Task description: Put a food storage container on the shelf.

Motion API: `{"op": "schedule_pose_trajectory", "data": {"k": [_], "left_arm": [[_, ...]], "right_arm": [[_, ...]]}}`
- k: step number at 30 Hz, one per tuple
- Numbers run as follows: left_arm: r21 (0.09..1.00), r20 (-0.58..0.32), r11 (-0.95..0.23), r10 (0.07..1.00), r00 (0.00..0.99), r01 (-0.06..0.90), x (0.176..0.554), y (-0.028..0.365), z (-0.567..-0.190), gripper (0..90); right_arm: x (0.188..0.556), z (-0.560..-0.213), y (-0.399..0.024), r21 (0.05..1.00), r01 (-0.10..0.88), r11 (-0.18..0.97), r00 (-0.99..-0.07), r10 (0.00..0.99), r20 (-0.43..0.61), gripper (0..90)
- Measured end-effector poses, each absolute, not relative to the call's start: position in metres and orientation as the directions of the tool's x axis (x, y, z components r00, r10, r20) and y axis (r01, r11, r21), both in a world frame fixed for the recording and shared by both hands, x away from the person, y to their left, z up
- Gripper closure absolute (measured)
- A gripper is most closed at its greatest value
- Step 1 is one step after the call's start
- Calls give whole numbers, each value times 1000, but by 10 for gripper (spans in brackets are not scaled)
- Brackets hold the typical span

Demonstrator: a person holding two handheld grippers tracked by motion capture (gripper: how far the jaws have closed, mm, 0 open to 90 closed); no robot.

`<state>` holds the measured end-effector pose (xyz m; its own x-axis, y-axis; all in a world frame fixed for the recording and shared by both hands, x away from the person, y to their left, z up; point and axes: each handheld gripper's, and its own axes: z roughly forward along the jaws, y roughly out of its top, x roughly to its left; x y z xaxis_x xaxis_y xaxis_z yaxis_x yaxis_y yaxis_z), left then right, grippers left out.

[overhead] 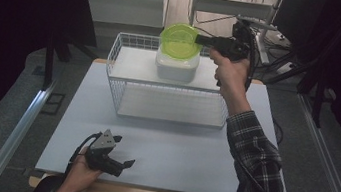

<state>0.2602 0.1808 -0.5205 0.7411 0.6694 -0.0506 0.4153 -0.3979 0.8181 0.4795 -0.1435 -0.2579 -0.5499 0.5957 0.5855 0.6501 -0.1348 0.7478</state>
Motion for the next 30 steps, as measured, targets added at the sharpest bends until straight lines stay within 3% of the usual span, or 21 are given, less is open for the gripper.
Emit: {"op": "schedule_pose_trajectory", "data": {"k": [20, 30], "left_arm": [[810, -50, -413, 660, 749, 417, 260, 179, -522, 42], [805, -44, -423, 657, 753, 416, 261, 178, -522, 41]], "right_arm": [[488, -259, -136, 750, 648, -135, -493, 677, 547, 707], [490, -261, -135, 781, 617, -93, -517, 701, 492, 478]]}}
